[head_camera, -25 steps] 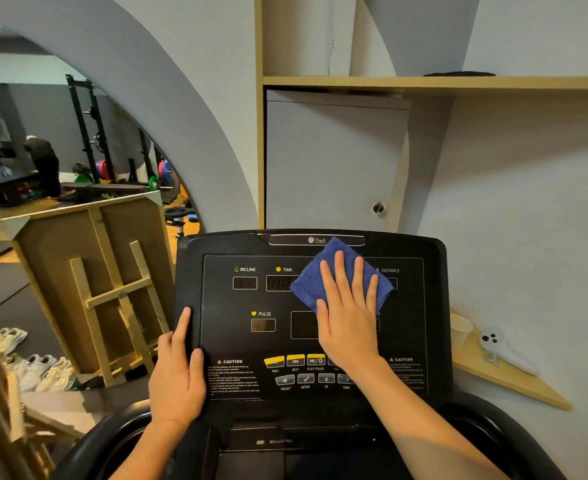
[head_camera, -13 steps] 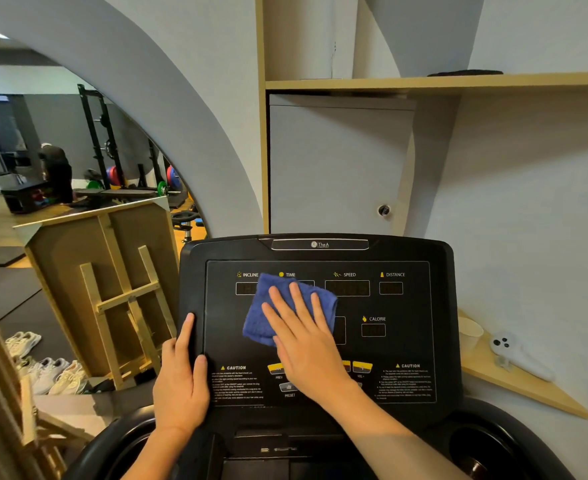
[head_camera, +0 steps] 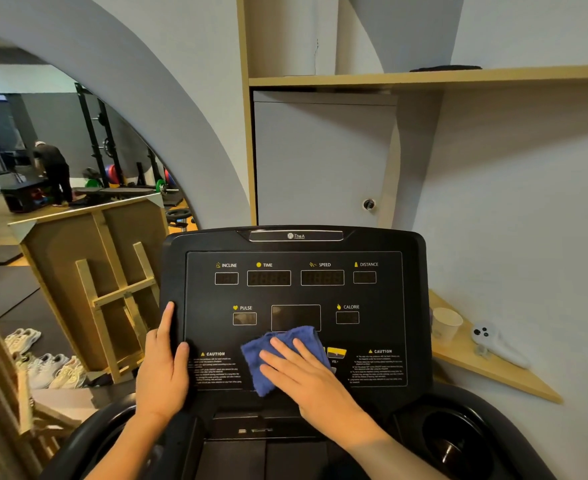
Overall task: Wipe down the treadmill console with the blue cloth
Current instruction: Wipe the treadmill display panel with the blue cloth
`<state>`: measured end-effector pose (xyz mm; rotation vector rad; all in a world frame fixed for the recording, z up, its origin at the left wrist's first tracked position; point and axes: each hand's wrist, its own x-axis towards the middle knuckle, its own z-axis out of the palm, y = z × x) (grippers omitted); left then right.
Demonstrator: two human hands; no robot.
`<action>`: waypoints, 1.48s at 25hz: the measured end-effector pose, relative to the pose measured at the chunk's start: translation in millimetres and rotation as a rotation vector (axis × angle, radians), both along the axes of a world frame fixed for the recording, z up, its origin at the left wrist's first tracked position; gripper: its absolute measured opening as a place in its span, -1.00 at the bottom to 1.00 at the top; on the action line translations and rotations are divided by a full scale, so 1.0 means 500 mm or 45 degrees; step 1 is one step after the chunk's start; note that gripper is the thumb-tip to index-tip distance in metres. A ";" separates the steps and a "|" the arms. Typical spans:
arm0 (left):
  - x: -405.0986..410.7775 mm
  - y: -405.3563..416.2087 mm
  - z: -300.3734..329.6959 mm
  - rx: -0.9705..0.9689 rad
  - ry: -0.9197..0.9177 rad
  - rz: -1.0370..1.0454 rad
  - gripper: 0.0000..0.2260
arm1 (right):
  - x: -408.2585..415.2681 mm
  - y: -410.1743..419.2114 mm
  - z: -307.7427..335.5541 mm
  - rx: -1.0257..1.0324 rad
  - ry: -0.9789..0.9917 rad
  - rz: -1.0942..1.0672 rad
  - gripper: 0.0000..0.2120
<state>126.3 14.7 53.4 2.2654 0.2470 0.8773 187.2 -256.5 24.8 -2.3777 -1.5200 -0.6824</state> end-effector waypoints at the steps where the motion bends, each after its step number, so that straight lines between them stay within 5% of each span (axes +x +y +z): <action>1: -0.006 -0.002 0.004 0.001 0.023 -0.019 -0.43 | -0.003 -0.017 -0.004 0.017 0.015 0.007 -0.28; 7: -0.078 -0.015 0.006 -0.075 0.193 -0.089 -0.45 | -0.022 -0.156 -0.041 0.194 0.245 -0.125 -0.09; 13: -0.191 -0.025 -0.069 -0.253 0.409 -0.023 -0.50 | -0.093 -0.253 -0.007 0.892 0.715 -0.451 -0.42; 21: -0.291 -0.070 -0.074 -0.445 0.413 -0.061 -0.50 | -0.146 -0.304 0.032 1.459 1.125 -0.533 -0.86; 24: -0.326 -0.067 -0.072 -0.563 0.396 -0.098 -0.60 | -0.178 -0.326 0.033 1.694 1.317 -0.495 -0.80; 31: -0.408 -0.048 -0.080 -0.572 0.370 -0.142 -0.64 | -0.288 -0.350 0.051 2.008 1.494 -0.474 -0.78; 35: -0.439 -0.036 -0.080 -0.597 0.372 -0.188 -0.64 | -0.346 -0.341 0.054 1.952 1.658 -0.322 -0.78; 37: -0.450 -0.034 -0.083 -0.585 0.380 -0.207 -0.65 | -0.384 -0.330 0.062 1.942 1.510 -0.439 -0.89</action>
